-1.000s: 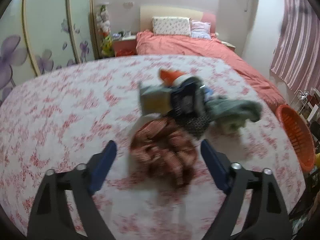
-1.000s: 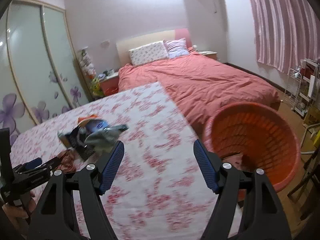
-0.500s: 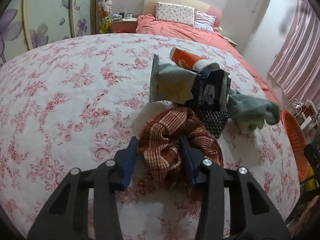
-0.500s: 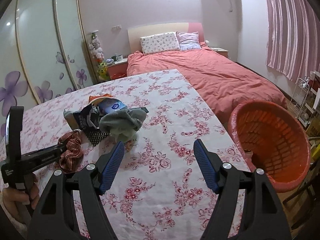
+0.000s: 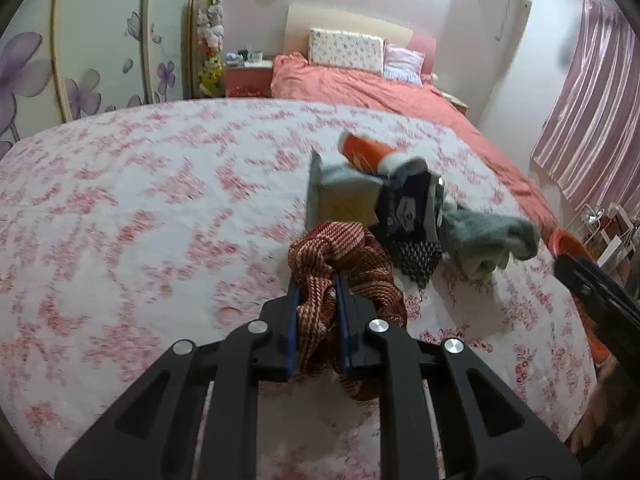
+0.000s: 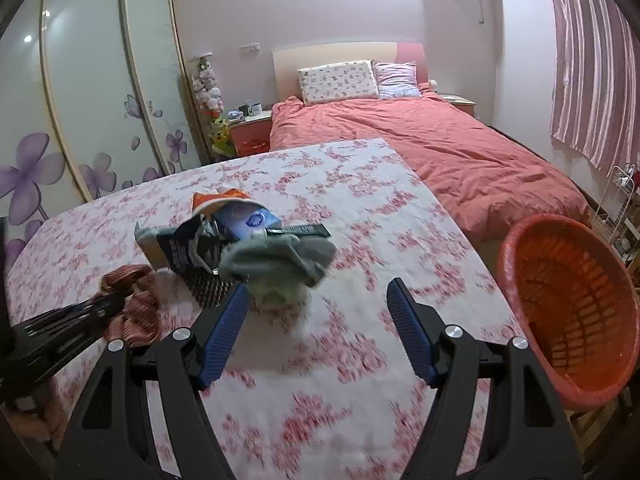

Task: Collect trash
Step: 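Grasp the brown plaid scarf with the left gripper, then grasp the grey-green sock with the right gripper and carry both toward the basket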

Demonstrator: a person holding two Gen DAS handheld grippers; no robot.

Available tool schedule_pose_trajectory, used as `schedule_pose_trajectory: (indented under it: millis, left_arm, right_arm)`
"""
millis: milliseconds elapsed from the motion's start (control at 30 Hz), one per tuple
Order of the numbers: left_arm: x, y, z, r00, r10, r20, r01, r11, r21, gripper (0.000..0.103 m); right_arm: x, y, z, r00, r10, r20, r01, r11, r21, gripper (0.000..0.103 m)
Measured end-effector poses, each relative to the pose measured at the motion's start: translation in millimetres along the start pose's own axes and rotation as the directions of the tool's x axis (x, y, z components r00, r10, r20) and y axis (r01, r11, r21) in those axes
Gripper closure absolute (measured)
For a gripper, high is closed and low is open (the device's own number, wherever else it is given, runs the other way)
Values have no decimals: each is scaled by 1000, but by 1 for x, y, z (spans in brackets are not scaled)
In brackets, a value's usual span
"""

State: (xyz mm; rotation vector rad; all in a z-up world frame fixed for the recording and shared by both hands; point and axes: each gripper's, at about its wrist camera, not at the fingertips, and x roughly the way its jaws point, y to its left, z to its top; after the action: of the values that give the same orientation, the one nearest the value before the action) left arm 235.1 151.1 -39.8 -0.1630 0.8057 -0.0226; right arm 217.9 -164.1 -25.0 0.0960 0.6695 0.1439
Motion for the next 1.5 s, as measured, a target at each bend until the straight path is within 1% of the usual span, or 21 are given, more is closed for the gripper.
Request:
schedule_pose_trajectory:
  millis: [167, 233, 333, 367, 400, 433, 500, 533, 567, 600, 700, 800, 1033, 1233, 1367, 1467, 1500]
  left_arm:
    - [-21, 4, 3, 999, -11, 37, 11, 1000, 2, 86]
    - [-24, 5, 7, 999, -16, 41, 16, 1000, -1, 86]
    - [-26, 6, 7, 999, -22, 41, 22, 1000, -8, 86]
    - [-26, 6, 8, 999, -25, 40, 25, 1000, -9, 86]
    - [-26, 7, 7, 999, -25, 40, 26, 1000, -10, 86]
    - [-26, 6, 7, 999, -26, 39, 27, 1000, -9, 86]
    - [-27, 7, 7, 999, -25, 40, 25, 1000, -6, 86]
    - [-26, 7, 7, 999, -25, 39, 25, 1000, -5, 86]
    - [-26, 7, 7, 999, -25, 37, 25, 1000, -7, 86]
    - [-26, 8, 6, 999, -25, 36, 26, 1000, -8, 86]
    - [-28, 6, 6, 999, -28, 40, 28, 1000, -7, 86]
    - [-32, 2, 6, 998, -29, 48, 29, 1000, 0, 86]
    - [-43, -9, 7, 997, -46, 68, 45, 999, 19, 86]
    - [-53, -29, 7, 994, -77, 80, 73, 996, 52, 86]
    - [-60, -50, 6, 990, -111, 89, 104, 991, 87, 86]
    - [-64, -68, 6, 986, -137, 94, 127, 985, 113, 86]
    - [-64, -72, 6, 985, -146, 94, 135, 984, 120, 86]
  right_arm:
    - [18, 12, 10, 1000, 17, -16, -18, 1000, -13, 32]
    - [24, 19, 12, 1000, 25, -16, -25, 999, -36, 32]
    - [36, 26, 15, 999, 14, -43, -17, 998, -66, 32]
    - [39, 26, 15, 998, 9, -56, -13, 997, -72, 37]
    - [43, 27, 15, 997, 11, -73, -16, 997, -78, 48]
    - [45, 27, 13, 996, 12, -91, -20, 996, -82, 54]
    - [44, 25, 10, 994, 25, -108, -34, 996, -85, 73]
    - [43, 25, 9, 994, 27, -109, -36, 996, -87, 76]
    - [41, 24, 8, 994, 28, -108, -38, 995, -90, 82]
    - [40, 24, 7, 994, 29, -107, -39, 995, -91, 87]
    - [30, 21, 6, 996, 35, -87, -42, 996, -84, 89]
    - [14, 15, 10, 998, 40, -43, -43, 997, -66, 91]
    - [-15, -6, 17, 999, 22, 39, -21, 999, -27, 91]
    - [-41, -22, 12, 993, -35, 111, 36, 999, -5, 91]
    - [-57, -32, 6, 985, -71, 156, 71, 997, 3, 91]
    - [-67, -40, 2, 975, -112, 192, 113, 994, 9, 91]
    - [-72, -44, 0, 968, -136, 210, 136, 991, 18, 91]
